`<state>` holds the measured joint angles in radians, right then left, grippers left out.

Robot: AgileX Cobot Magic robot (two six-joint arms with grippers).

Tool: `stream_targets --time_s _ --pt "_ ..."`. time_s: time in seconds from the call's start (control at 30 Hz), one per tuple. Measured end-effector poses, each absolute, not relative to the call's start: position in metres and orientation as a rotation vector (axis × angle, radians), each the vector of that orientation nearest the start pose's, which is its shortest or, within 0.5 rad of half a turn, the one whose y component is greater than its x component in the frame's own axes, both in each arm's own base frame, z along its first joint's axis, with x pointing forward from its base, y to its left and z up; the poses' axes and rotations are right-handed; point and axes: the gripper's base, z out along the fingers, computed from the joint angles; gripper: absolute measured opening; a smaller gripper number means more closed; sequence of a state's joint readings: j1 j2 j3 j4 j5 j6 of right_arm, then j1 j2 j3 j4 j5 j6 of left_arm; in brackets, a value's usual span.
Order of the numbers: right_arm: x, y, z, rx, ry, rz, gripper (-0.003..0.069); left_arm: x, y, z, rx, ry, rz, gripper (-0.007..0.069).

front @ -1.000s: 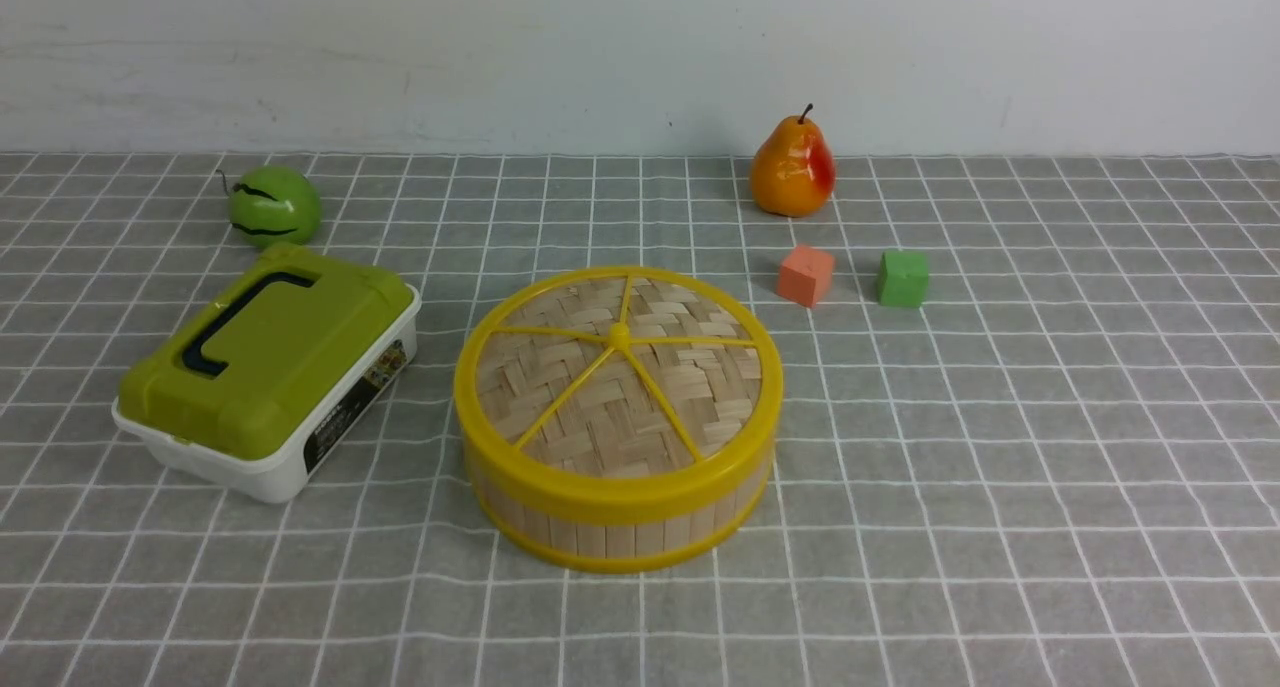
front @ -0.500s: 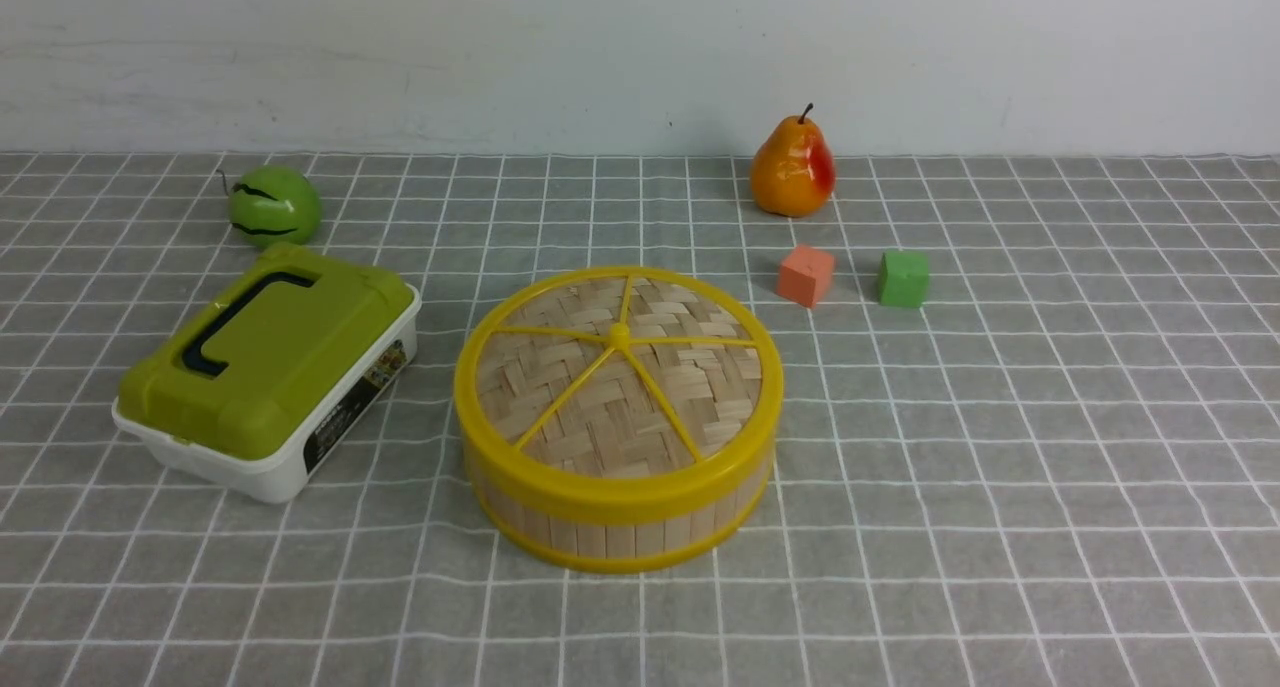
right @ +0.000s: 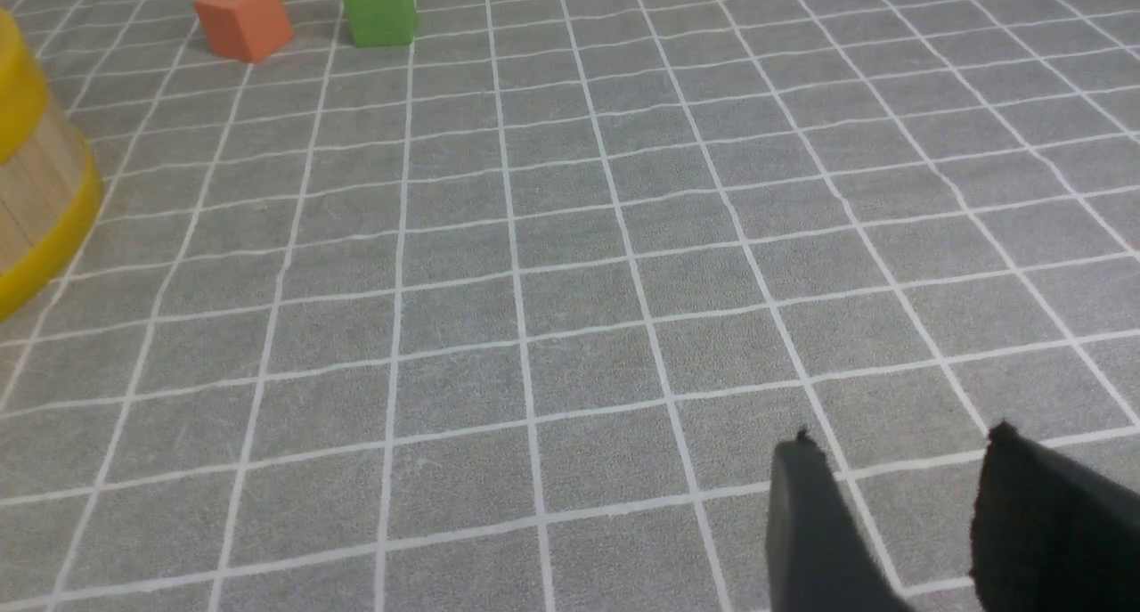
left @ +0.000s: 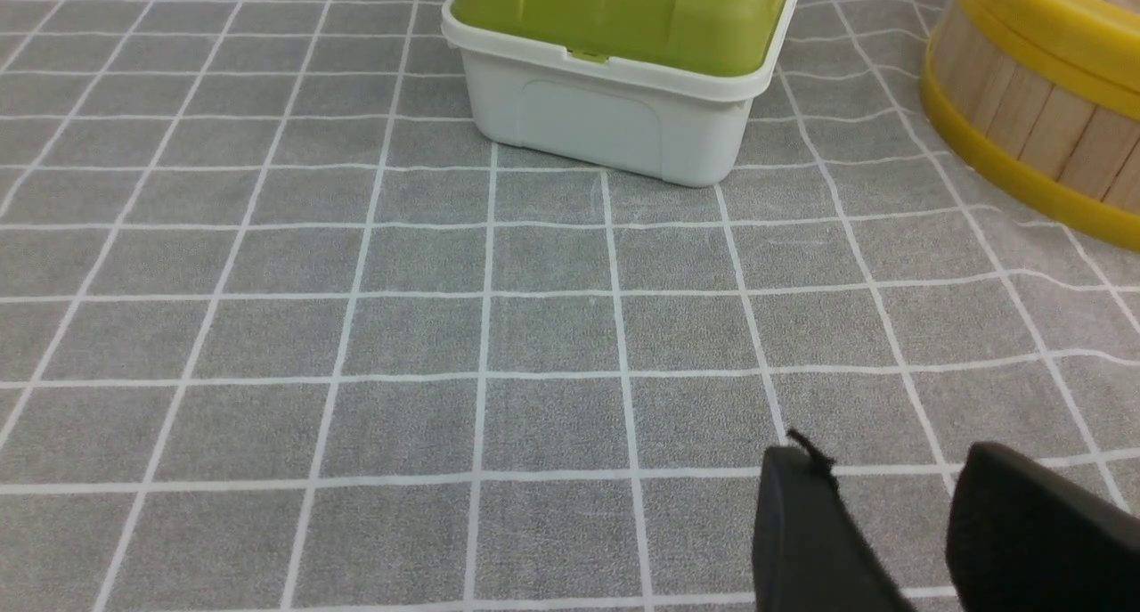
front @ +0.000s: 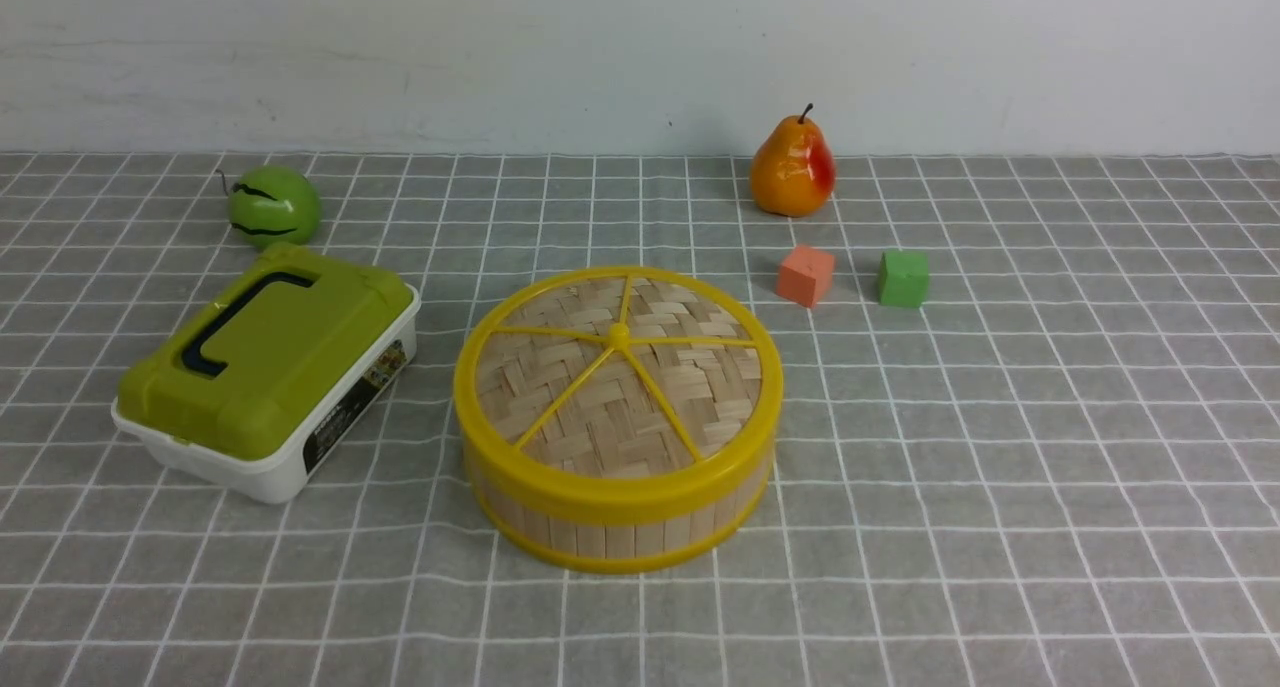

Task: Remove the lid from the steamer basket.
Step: Use the right arm to lift the lid of the steamer

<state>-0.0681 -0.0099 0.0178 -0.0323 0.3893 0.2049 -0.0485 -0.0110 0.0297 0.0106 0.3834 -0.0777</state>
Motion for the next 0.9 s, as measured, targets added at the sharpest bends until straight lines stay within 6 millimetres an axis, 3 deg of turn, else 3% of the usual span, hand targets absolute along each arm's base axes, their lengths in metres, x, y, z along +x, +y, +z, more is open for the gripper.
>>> stream_targets --time_s 0.1,0.17,0.2,0.23,0.3,0.37,0.7,0.77,0.87,0.9 --pt "0.052 -0.001 0.173 0.329 1.851 0.188 0.0244 0.052 -0.002 0.169 -0.021 1.886 -0.076 0.0239" --pt "0.053 0.007 0.175 0.566 1.799 0.492 0.0242 0.052 -0.002 0.169 -0.021 1.886 -0.076 0.0239" --pt "0.053 0.008 0.175 0.588 1.793 0.519 0.0242 0.052 -0.002 0.169 -0.021 1.886 -0.076 0.0239" --pt "0.053 0.013 0.176 0.775 1.734 0.756 0.0242 0.052 -0.002 0.169 -0.021 1.886 -0.076 0.0239" --pt "0.053 0.018 0.177 0.911 1.68 0.936 0.0242 0.052 -0.002 0.169 -0.021 1.886 -0.076 0.0239" --pt "0.053 0.019 0.179 0.958 1.65 1.011 0.0242 0.052 -0.002 0.169 -0.021 1.886 -0.076 0.0239" --pt "0.053 0.019 0.18 0.722 1.726 0.821 0.0239 0.052 -0.002 0.169 -0.021 1.886 -0.076 0.0239" --pt "0.051 0.02 0.195 0.605 1.729 0.762 0.0216 0.052 -0.002 0.169 -0.021 1.886 -0.076 0.0239" --pt "0.046 0.02 0.238 0.401 1.694 0.631 0.0101 0.052 -0.002 0.169 -0.021 1.885 -0.076 0.0239" --pt "0.046 0.02 0.242 0.387 1.695 0.621 0.0092 0.052 -0.002 0.169 -0.021 1.885 -0.076 0.0239"
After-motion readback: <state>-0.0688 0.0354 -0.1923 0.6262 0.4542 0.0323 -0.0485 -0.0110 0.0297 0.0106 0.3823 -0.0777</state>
